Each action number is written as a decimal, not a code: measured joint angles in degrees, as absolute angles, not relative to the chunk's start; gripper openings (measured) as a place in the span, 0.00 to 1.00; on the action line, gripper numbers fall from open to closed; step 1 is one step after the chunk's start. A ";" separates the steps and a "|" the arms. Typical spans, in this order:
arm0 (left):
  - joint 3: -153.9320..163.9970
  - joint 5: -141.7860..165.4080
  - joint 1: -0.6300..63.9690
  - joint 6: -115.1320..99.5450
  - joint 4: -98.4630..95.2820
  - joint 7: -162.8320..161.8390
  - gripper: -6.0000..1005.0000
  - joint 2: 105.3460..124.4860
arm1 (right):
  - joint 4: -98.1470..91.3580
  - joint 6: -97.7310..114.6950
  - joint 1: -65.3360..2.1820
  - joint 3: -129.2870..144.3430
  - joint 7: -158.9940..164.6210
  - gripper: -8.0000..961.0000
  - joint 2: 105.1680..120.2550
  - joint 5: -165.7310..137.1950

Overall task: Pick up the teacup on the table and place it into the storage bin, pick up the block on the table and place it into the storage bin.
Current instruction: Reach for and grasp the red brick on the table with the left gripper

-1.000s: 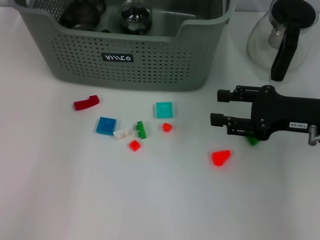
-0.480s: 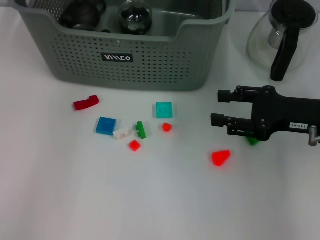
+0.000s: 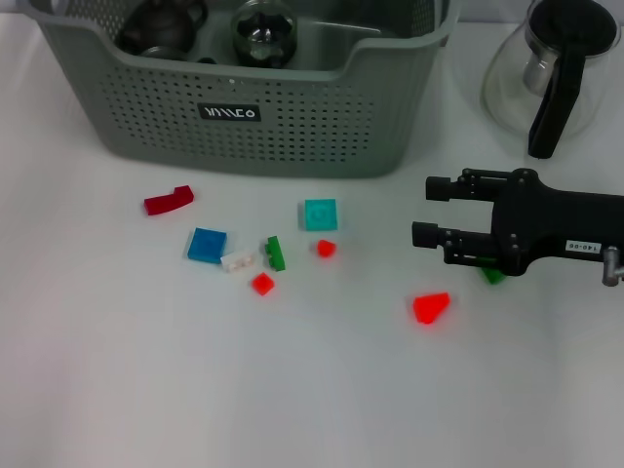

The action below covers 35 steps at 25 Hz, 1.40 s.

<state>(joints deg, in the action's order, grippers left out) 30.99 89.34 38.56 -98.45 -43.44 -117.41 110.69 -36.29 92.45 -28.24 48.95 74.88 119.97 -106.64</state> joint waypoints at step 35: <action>54.15 155.78 35.36 -91.74 -69.11 -114.18 0.55 121.68 | -36.30 92.11 -28.65 48.95 74.97 0.70 119.88 -106.69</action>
<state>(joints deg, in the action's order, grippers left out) 54.15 155.78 35.36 -91.74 -69.11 -114.18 121.68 -36.30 92.11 -28.65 48.95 74.97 119.88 -106.69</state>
